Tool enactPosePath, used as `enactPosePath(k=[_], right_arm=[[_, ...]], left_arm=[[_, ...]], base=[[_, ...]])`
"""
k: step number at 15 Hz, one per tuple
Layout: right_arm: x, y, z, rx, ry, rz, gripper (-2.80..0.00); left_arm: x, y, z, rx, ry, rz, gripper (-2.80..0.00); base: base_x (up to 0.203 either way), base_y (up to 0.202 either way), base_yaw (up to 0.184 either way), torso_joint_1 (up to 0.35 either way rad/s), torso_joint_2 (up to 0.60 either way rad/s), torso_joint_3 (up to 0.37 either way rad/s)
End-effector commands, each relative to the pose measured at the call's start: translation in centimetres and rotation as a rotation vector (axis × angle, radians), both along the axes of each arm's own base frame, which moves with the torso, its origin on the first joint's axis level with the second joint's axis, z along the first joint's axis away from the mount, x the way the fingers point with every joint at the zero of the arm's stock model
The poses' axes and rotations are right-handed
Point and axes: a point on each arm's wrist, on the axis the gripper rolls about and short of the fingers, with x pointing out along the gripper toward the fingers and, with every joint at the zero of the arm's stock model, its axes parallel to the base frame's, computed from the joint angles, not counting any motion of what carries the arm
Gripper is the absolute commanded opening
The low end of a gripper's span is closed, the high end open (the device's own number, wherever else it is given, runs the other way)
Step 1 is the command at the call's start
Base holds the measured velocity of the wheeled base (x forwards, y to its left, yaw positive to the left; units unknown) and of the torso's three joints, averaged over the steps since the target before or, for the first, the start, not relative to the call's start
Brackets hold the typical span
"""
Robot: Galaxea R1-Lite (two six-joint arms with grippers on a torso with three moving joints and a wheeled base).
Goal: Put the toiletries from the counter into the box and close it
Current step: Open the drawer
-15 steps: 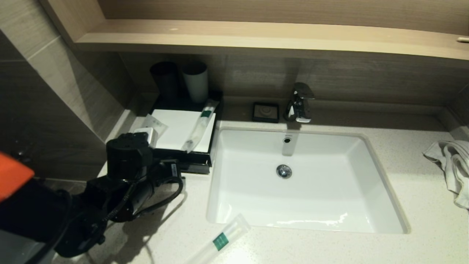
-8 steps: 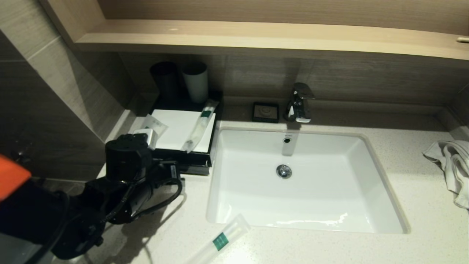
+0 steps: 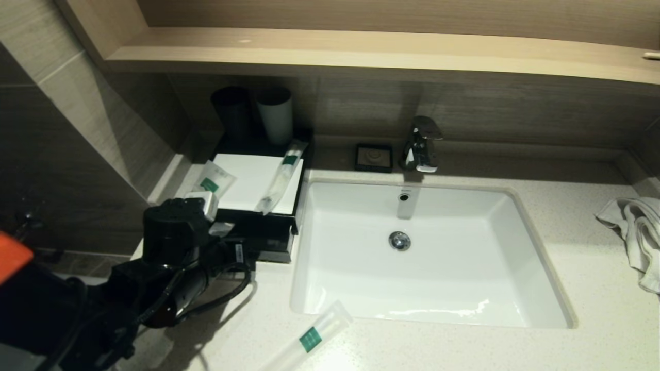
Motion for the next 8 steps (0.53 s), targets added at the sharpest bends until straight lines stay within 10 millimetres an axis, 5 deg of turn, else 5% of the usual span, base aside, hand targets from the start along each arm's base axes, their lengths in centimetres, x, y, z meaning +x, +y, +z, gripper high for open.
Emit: enactPosePath(k=[1, 8], right_arm=[[0.0, 0.0, 0.0, 0.000, 0.000, 0.000, -2.80], [0.0, 0.0, 0.0, 0.000, 0.000, 0.000, -2.80]], left_arm=[[-0.3, 0.1, 0.2, -0.005, -0.008, 0.003, -2.80], [-1.7, 0.7, -0.4, 0.009, 0.020, -0.003, -2.80]], base=[[0.000, 0.000, 0.000, 0.000, 0.00, 0.000], [0.000, 0.000, 0.000, 0.000, 0.00, 0.000]])
